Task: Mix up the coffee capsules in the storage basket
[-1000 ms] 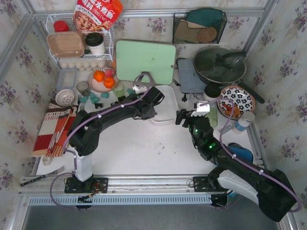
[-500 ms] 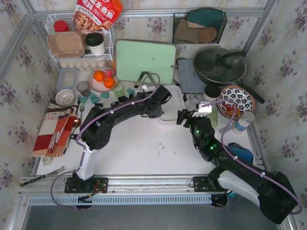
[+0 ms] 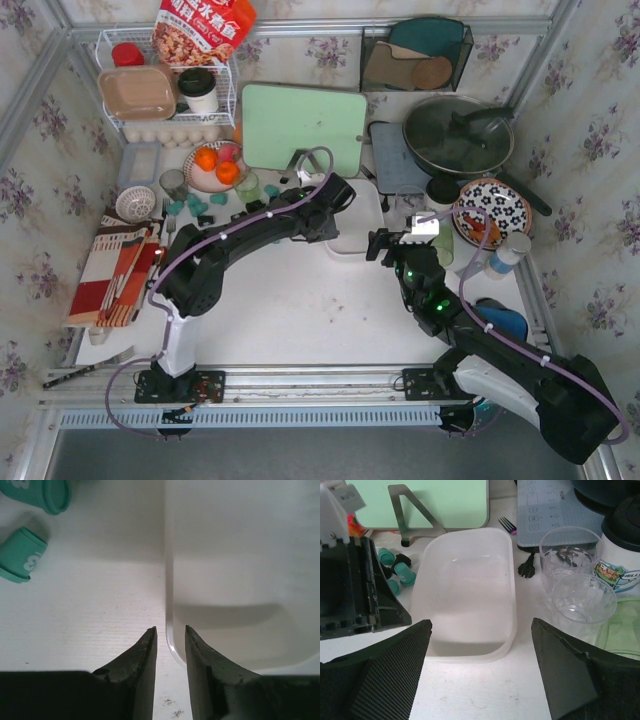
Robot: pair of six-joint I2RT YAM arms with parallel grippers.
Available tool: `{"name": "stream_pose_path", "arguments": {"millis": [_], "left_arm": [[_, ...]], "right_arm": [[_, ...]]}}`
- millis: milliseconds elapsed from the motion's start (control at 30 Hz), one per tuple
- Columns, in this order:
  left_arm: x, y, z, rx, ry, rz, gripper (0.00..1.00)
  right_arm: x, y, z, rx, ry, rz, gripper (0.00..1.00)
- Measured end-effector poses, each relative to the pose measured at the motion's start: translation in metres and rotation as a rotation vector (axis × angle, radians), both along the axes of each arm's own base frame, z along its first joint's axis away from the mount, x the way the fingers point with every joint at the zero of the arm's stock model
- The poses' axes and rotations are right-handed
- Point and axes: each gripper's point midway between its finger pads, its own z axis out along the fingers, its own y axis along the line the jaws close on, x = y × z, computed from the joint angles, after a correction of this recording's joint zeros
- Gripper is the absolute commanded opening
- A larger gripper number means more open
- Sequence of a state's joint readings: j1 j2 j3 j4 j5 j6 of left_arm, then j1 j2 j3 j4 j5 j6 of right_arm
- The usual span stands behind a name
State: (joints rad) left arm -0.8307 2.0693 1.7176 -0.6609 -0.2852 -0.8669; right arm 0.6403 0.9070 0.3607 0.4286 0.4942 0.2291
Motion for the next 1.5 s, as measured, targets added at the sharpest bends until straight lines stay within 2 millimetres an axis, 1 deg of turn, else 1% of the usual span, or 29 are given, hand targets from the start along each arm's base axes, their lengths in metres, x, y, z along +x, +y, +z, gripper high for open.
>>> {"name": "stream_pose_path", "arguments": {"millis": [133, 233, 300, 333, 367, 400, 500, 567, 633, 700, 767, 833, 900, 1033, 1200, 1267, 1367, 1433, 1500], "left_arm": [[0.001, 0.003, 0.015, 0.004, -0.034, -0.030, 0.35], [-0.001, 0.010, 0.036, 0.004, -0.086, -0.069, 0.46], [-0.004, 0.021, 0.054, 0.003, -0.141, -0.096, 0.66], [-0.006, 0.027, 0.063, 0.004, -0.174, -0.115, 0.72], [-0.009, 0.033, 0.070, 0.006, -0.205, -0.132, 0.83], [-0.012, 0.039, 0.077, 0.008, -0.235, -0.148, 0.86], [-0.023, 0.066, 0.085, 0.052, -0.296, -0.190, 0.86], [-0.025, 0.086, 0.085, 0.093, -0.316, -0.200, 0.85], [-0.024, 0.107, 0.082, 0.130, -0.319, -0.182, 0.82], [-0.022, 0.130, 0.072, 0.172, -0.301, -0.169, 0.81], [-0.022, 0.153, 0.053, 0.221, -0.256, -0.172, 0.79], [-0.020, 0.170, 0.035, 0.241, -0.200, -0.174, 0.79], [-0.018, 0.187, 0.022, 0.241, -0.153, -0.161, 0.79], [-0.016, 0.219, 0.009, 0.255, -0.103, -0.092, 0.79], [-0.014, 0.254, 0.001, 0.270, -0.067, -0.008, 0.79], [-0.011, 0.265, -0.004, 0.263, -0.046, 0.010, 0.78], [-0.006, 0.274, -0.014, 0.248, -0.008, 0.021, 0.78], [-0.003, 0.272, -0.020, 0.218, 0.016, -0.001, 0.77], [0.003, 0.271, -0.024, 0.200, 0.027, -0.011, 0.72]], "right_arm": [[0.000, 0.000, -0.002, -0.005, 0.006, 0.000, 0.88], [0.001, 0.000, -0.003, -0.005, 0.006, 0.000, 0.88], [0.001, 0.000, -0.003, -0.005, 0.007, 0.000, 0.88], [0.001, 0.001, -0.003, -0.005, 0.007, 0.000, 0.88], [0.001, 0.001, -0.003, -0.005, 0.007, 0.001, 0.88], [0.001, 0.002, -0.004, -0.006, 0.009, 0.004, 0.88], [0.001, 0.003, -0.008, -0.011, 0.018, 0.012, 0.88], [0.001, 0.005, -0.009, -0.012, 0.022, 0.023, 0.88], [0.002, 0.007, -0.009, -0.012, 0.022, 0.027, 0.88], [0.002, 0.008, -0.010, -0.012, 0.023, 0.030, 0.88], [0.002, 0.009, -0.012, -0.014, 0.027, 0.034, 0.88], [0.003, 0.011, -0.014, -0.016, 0.031, 0.045, 0.88], [0.003, 0.012, -0.017, -0.021, 0.039, 0.048, 0.88], [0.004, 0.013, -0.022, -0.028, 0.050, 0.052, 0.88], [0.004, 0.015, -0.028, -0.038, 0.067, 0.061, 0.88], [0.004, 0.017, -0.030, -0.041, 0.072, 0.070, 0.88], [0.004, 0.018, -0.031, -0.042, 0.075, 0.073, 0.88], [0.004, 0.018, -0.030, -0.040, 0.072, 0.075, 0.88], [0.004, 0.019, -0.030, -0.039, 0.071, 0.077, 0.88]]}}
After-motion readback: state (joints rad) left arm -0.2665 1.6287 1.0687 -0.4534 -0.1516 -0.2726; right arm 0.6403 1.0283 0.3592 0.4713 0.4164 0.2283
